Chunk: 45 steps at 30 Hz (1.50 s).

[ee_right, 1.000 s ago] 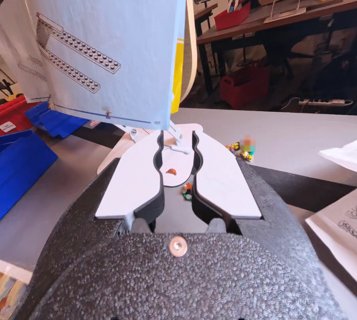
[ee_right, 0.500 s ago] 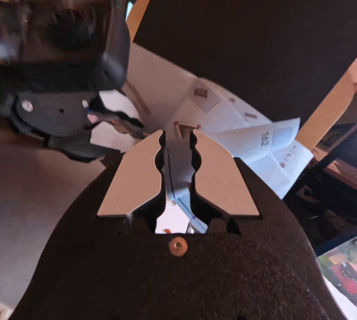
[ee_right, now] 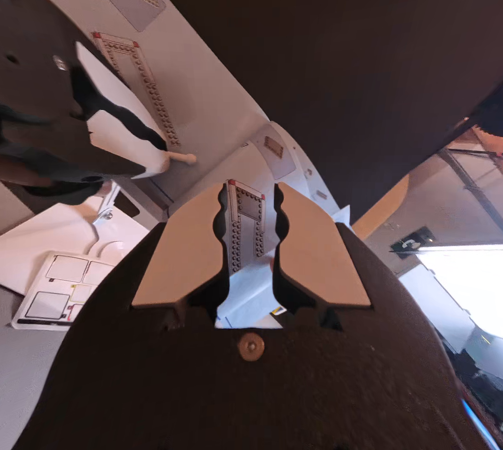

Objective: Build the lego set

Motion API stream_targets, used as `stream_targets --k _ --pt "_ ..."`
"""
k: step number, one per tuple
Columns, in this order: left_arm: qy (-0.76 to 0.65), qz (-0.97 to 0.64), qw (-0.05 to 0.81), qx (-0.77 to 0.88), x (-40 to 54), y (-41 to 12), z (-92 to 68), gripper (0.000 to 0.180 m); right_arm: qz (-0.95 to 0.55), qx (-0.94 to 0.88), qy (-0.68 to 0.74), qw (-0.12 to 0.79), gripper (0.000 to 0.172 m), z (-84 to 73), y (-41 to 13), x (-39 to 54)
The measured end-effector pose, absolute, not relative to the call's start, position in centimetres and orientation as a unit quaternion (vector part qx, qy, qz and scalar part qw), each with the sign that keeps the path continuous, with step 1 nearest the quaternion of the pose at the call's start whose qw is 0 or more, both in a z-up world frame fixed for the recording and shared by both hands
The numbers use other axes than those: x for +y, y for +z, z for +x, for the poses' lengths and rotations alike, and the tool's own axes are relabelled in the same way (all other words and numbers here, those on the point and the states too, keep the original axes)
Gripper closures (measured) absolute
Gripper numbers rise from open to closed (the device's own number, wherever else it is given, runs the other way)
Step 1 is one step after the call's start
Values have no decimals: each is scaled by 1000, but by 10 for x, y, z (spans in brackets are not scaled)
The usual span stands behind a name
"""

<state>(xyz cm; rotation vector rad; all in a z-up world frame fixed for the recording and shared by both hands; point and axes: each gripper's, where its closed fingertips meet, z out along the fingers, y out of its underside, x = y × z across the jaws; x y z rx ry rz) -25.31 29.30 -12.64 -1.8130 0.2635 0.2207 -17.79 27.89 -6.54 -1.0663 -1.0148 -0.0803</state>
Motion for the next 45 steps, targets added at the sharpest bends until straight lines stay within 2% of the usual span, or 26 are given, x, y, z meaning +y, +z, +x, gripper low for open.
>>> stream_targets --k 3,7,8,9,12,15,16,21,24,29,31,33,36,38,39,41,43,45 --pt "68 -778 617 93 292 -124 -254 174 -463 -385 -24 798 129 -150 -26 274" --pt "43 -772 631 71 293 -124 -254 174 -358 -337 18 871 112 -132 20 238" --pt "35 -770 633 65 293 -124 -254 174 -348 -354 27 868 114 -139 17 234" --pt "27 -769 636 58 293 -124 -254 173 -354 -387 37 851 124 -151 5 235" --pt "6 -764 644 41 293 -124 -254 173 -424 -481 53 766 131 -191 -54 256" --pt "-6 -758 652 27 291 -122 -255 173 -501 -521 3 692 135 -210 -110 298" --pt "-12 -754 657 21 290 -119 -256 173 -504 -520 -14 689 143 -210 -115 307" --pt "-60 -714 697 -38 274 -103 -271 173 -525 -502 -27 687 142 -192 -108 331" --pt "-105 -682 714 -122 257 -106 -297 180 -545 -492 -18 679 142 -178 -110 347" --pt "-203 -658 676 -263 237 -162 -331 180 -536 -497 -11 682 144 -178 -111 346" --pt "-248 -658 657 -271 236 -177 -325 180 -532 -498 -22 685 146 -179 -112 345" --pt "-193 -668 689 -204 232 -164 -313 180 -532 -497 -22 686 146 -178 -112 344" --pt "-1 -697 714 -61 236 -134 -295 157 -535 -495 -11 685 145 -177 -113 345" --pt "69 -708 703 -8 247 -118 -289 141 -537 -493 -8 684 145 -177 -113 346" --pt "97 -712 695 12 254 -113 -288 140 -539 -492 -5 683 145 -177 -113 346" --pt "162 -732 659 59 268 -116 -291 150 -544 -490 0 682 145 -177 -114 346" --pt "193 -758 615 102 276 -131 -293 179 -548 -487 5 680 144 -176 -114 347" --pt "160 -747 644 53 269 -127 -303 179 -554 -486 11 676 144 -175 -115 347"
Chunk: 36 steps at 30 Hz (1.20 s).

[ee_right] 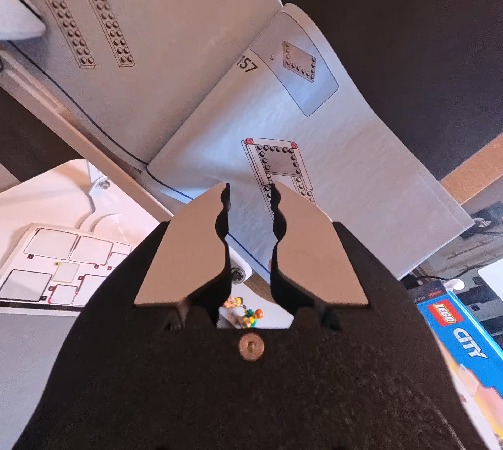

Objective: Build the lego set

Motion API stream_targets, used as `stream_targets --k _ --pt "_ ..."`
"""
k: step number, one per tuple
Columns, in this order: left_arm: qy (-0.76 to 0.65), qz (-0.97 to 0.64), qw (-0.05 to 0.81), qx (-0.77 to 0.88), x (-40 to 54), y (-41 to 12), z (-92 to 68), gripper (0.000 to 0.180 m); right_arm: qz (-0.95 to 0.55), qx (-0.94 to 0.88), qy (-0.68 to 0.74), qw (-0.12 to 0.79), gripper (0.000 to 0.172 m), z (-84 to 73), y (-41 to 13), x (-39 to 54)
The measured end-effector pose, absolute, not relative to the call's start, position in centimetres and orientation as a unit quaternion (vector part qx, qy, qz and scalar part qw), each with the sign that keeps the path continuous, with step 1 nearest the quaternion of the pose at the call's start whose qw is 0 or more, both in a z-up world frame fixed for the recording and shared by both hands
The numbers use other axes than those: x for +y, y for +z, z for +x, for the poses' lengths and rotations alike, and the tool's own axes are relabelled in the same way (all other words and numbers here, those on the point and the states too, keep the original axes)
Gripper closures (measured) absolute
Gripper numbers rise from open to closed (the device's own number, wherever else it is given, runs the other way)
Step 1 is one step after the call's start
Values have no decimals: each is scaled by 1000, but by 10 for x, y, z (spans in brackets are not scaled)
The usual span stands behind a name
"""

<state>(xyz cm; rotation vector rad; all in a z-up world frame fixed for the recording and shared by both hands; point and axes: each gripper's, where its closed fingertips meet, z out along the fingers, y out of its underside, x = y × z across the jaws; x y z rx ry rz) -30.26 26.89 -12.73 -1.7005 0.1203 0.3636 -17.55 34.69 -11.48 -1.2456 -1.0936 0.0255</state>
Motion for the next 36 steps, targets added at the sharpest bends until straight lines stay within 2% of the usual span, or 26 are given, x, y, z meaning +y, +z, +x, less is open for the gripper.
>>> stream_targets --k 4,6,8,12,16,18,22,25,29,34,36 --pt "-135 -676 703 -174 252 -139 -326 176 -565 -483 19 669 141 -173 -117 349" --pt "-297 -602 693 -263 249 -148 -328 176 -569 -481 24 667 140 -172 -118 350" --pt "-446 -515 648 -342 249 -160 -328 175 -568 -479 27 669 140 -172 -118 350" --pt "-514 -470 625 -354 243 -173 -314 169 -570 -473 37 671 137 -170 -120 349" --pt "-431 -592 616 -288 236 -182 -265 171 -570 -464 64 675 135 -167 -120 349" --pt "-359 -640 647 -208 232 -167 -236 176 -572 -455 76 678 132 -165 -120 349" --pt "-65 -714 697 22 250 -121 -205 180 -575 -430 92 690 129 -154 -120 355" --pt "73 -741 660 99 284 -102 -205 180 -582 -403 108 697 126 -139 -119 364" --pt "170 -775 589 155 317 -111 -214 180 -598 -362 135 702 114 -112 -116 381" --pt "212 -769 581 162 322 -112 -213 180 -604 -344 200 690 94 -99 -111 394" --pt "247 -764 568 178 324 -112 -213 180 -589 -353 191 702 91 -102 -101 396"
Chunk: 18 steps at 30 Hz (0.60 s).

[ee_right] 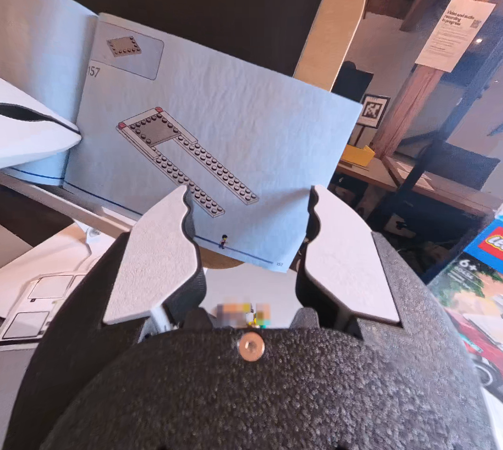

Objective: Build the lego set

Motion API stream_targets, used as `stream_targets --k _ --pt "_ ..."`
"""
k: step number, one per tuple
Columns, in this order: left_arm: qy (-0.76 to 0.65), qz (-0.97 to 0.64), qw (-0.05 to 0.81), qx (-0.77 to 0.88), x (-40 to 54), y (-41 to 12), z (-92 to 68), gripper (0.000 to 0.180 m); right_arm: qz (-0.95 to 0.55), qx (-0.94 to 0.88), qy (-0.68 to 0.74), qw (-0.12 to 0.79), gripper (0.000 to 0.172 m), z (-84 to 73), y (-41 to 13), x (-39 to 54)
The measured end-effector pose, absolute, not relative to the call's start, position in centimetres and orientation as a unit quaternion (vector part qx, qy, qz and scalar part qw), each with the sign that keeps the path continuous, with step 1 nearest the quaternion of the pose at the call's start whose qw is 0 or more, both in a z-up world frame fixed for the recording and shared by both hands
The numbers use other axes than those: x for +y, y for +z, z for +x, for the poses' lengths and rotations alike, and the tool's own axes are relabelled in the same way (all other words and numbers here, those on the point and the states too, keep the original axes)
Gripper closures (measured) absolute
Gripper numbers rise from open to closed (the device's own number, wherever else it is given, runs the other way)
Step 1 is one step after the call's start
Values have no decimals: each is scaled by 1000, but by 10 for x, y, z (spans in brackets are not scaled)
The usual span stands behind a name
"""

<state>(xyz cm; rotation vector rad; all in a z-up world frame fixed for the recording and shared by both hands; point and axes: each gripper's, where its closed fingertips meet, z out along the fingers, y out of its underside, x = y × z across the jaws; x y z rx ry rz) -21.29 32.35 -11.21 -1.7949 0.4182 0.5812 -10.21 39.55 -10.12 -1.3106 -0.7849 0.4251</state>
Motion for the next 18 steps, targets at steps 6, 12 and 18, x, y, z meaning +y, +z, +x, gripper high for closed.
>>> stream_targets --k 6,12,18 --pt "264 -759 565 189 324 -113 -212 180 -584 -344 226 699 85 -112 -75 405" --pt "243 -761 573 182 323 -112 -212 180 -575 -338 246 704 111 -107 -65 402" --pt "243 -757 578 183 324 -112 -211 180 -542 -335 219 739 139 -96 -65 383"
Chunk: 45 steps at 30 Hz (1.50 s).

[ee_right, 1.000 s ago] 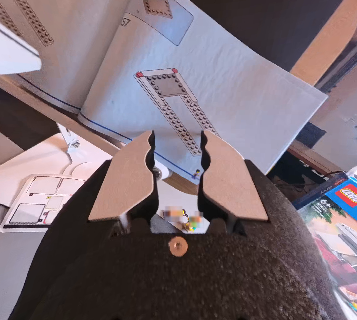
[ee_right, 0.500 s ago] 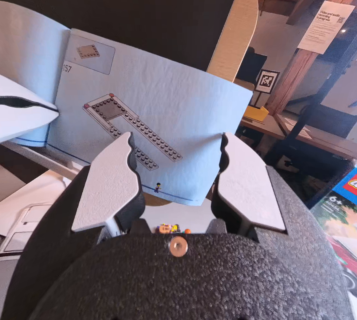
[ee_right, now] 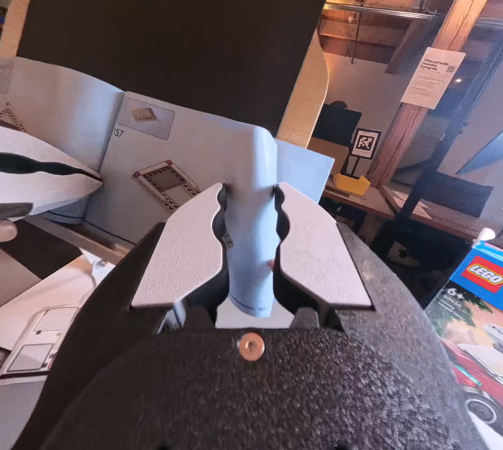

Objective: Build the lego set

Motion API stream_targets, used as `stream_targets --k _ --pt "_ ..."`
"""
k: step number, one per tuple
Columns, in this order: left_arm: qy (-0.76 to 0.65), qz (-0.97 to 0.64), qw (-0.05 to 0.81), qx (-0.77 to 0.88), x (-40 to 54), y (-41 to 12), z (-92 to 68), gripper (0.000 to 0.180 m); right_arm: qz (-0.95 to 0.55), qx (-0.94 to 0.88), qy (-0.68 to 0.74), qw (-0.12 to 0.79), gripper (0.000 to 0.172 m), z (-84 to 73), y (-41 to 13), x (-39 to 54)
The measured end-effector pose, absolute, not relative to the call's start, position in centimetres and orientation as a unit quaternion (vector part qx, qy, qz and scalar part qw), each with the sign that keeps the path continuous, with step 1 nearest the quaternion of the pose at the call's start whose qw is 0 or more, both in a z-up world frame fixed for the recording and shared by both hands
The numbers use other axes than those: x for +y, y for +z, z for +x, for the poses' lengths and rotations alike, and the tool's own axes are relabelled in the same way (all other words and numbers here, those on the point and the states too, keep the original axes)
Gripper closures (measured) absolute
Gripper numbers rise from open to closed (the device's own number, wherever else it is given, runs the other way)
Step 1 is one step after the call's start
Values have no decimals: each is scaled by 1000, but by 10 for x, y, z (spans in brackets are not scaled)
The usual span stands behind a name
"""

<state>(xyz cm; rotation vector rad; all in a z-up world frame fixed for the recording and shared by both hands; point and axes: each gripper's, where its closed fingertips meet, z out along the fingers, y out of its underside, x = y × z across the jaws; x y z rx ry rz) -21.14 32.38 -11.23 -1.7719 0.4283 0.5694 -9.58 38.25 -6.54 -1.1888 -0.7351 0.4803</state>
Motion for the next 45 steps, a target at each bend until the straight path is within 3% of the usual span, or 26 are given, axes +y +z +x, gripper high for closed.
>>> stream_targets --k 16,26,31,35,39,45 --pt "239 -755 581 186 324 -112 -211 180 -521 -373 181 746 141 -77 -92 359" --pt "240 -756 580 187 324 -112 -211 180 -538 -443 111 709 91 -104 -68 389" --pt "241 -753 581 191 324 -112 -210 180 -557 -432 113 701 102 -101 -66 409" --pt "241 -751 585 189 324 -112 -211 180 -565 -437 133 687 94 -107 -76 411" --pt "241 -750 587 190 324 -112 -211 180 -569 -433 148 683 99 -112 -76 408" --pt "239 -749 587 190 324 -112 -210 180 -525 -418 140 728 131 -103 -63 392"
